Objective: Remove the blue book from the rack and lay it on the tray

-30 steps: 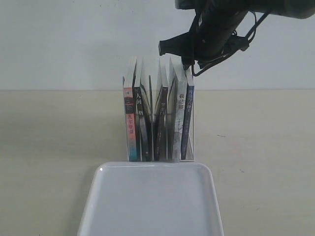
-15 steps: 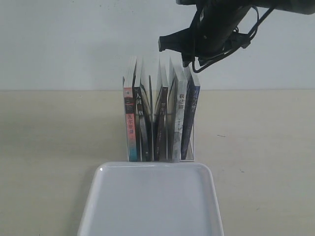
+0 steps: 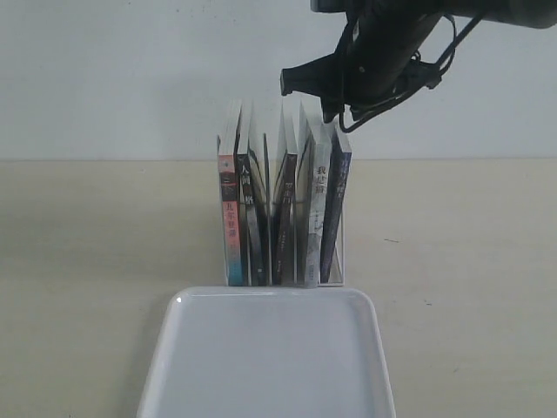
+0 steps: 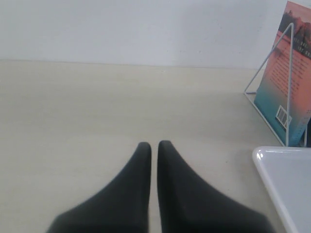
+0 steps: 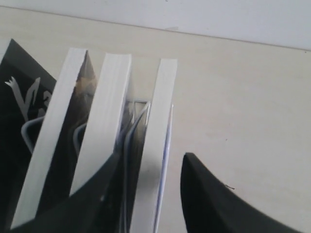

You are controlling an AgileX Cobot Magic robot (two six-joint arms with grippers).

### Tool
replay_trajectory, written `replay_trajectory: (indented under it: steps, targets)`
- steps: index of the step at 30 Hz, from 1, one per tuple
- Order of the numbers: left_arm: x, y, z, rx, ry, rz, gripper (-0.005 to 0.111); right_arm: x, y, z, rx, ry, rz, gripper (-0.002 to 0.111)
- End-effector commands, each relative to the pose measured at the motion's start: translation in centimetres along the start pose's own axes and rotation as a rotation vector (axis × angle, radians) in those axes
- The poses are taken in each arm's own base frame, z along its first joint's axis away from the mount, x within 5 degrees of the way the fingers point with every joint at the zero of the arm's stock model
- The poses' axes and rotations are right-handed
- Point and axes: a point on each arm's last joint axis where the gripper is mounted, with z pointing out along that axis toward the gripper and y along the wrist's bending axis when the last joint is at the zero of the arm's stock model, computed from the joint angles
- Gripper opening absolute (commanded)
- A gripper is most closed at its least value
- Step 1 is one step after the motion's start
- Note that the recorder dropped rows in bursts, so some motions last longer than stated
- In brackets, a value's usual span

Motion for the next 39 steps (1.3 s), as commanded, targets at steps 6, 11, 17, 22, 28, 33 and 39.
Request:
replay_trajectory:
  steps: [6,11,17,22,28,33,39]
  targets:
    - [0.1,0.0,0.0,0.002,0.003,-0.009,0.004,0.6,0.0,1.6,0.011,0.037,-0.012,0.038]
    - [0.1,0.0,0.0,0.002,0.003,-0.009,0.004,0.6,0.0,1.6,0.012,0.039,-0.012,0.038]
    - [0.1,0.0,0.0,0.002,0.003,-0.009,0.004,0.7,0.1,1.6,0.005,0.049,0.001,0.032]
    - [0.1,0.0,0.0,0.002,0.003,-0.009,0.004,0.8,0.0,1.6,0.010,0.061,0.002,0.005]
    - [0.1,0.0,0.0,0.002,0.003,-0.009,0.004,0.8,0.0,1.6,0.011,0.061,0.024,0.000]
    - [0.1,0.0,0.0,0.002,0.003,-0.009,0.004,0.5,0.0,0.9,0.009,0.046,0.050,0.000]
    - [0.1,0.0,0.0,0.002,0.003,-0.009,0.004,-0.7,-0.3,-2.8,-0.014,-0.037,0.059,0.000]
